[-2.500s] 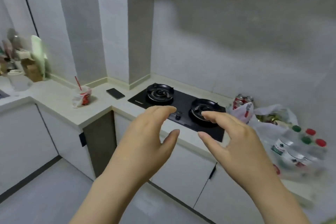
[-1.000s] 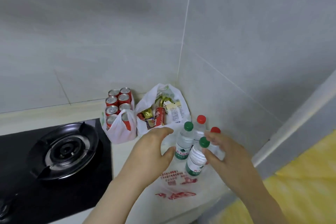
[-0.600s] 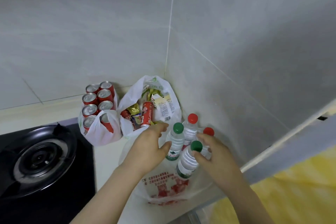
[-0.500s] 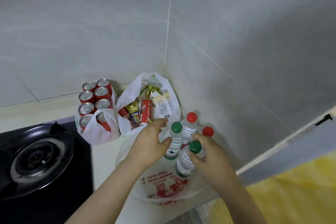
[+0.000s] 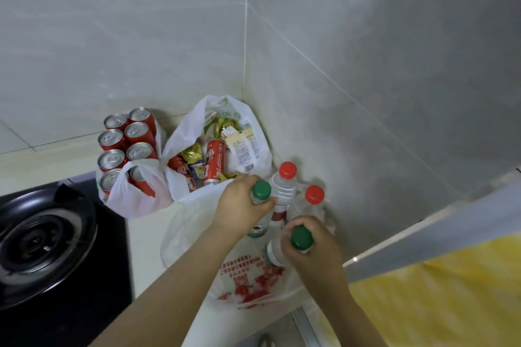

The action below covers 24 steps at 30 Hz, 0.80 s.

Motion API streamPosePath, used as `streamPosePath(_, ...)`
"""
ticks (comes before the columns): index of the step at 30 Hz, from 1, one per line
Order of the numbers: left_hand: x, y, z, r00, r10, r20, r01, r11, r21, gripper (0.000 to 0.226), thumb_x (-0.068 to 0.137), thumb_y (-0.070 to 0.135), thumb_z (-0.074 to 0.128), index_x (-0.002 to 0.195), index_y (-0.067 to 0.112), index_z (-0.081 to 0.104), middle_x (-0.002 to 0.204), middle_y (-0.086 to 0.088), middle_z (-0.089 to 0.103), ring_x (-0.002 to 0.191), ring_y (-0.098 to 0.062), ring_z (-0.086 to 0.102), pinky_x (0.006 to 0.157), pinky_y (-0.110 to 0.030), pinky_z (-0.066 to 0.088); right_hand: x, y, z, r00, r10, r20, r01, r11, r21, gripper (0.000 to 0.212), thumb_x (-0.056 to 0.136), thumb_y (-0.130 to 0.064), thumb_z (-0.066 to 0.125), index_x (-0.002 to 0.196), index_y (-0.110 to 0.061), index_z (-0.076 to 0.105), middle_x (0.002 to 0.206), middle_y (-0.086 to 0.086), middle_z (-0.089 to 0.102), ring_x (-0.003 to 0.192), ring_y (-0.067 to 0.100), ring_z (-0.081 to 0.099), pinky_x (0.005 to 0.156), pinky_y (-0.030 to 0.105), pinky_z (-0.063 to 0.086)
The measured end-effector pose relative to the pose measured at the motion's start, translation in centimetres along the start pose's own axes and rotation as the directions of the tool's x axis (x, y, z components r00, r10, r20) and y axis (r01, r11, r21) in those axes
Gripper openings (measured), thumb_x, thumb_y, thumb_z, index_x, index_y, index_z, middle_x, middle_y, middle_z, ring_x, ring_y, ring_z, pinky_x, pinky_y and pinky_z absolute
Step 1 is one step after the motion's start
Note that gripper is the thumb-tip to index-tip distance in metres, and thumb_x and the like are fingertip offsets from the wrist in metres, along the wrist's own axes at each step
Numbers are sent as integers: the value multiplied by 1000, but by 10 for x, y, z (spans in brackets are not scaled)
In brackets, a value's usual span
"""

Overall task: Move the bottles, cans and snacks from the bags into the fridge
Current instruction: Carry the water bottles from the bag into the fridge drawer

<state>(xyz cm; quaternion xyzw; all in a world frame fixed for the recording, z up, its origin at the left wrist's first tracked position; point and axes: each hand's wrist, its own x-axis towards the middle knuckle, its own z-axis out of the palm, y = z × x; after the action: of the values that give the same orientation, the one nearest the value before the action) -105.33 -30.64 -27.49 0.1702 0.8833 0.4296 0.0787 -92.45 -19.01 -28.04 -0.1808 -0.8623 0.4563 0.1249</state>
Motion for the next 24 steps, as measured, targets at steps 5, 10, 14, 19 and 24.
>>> streamPosePath(5,-11,-4,5,980,-186,-74,167,962,-215,19,72,15,74,80,25,61,94,3,58,83,-9,55,69,-14,40,-10,6,17,994,79,-81,-61,978,200,23,69,-12,76,80,-27,63,80,-11,66,78,8,63,68,15,50)
streamPosePath(10,-29,-14,9,959,-279,-48,240,892,-383,12,79,18,73,88,23,67,89,8,67,82,-4,62,64,-7,45,-11,7,27,978,121,-170,-54,933,355,13,72,-9,76,75,-14,64,75,-7,67,77,11,64,70,10,49)
streamPosePath(14,-33,-15,-2,941,-333,-51,289,877,-385,20,82,24,71,101,24,67,89,15,65,78,6,59,64,-5,46,-8,10,28,954,186,-236,-85,920,383,11,81,-7,74,75,-14,67,76,-4,69,75,10,65,69,15,51)
streamPosePath(19,-40,-16,-13,900,-436,-8,391,815,-427,25,81,23,71,105,24,65,92,9,63,83,-9,59,81,-41,58,-5,2,32,918,247,-310,-128,925,357,13,80,-7,73,73,-16,67,72,-8,69,69,7,63,69,17,51)
streamPosePath(24,-48,-10,-17,948,-295,-120,251,925,-285,10,80,20,74,89,19,70,90,13,68,83,-2,60,64,-2,41,3,-26,25,924,229,-308,-110,927,359,23,81,-9,72,65,-23,65,66,-6,68,66,10,64,70,29,54)
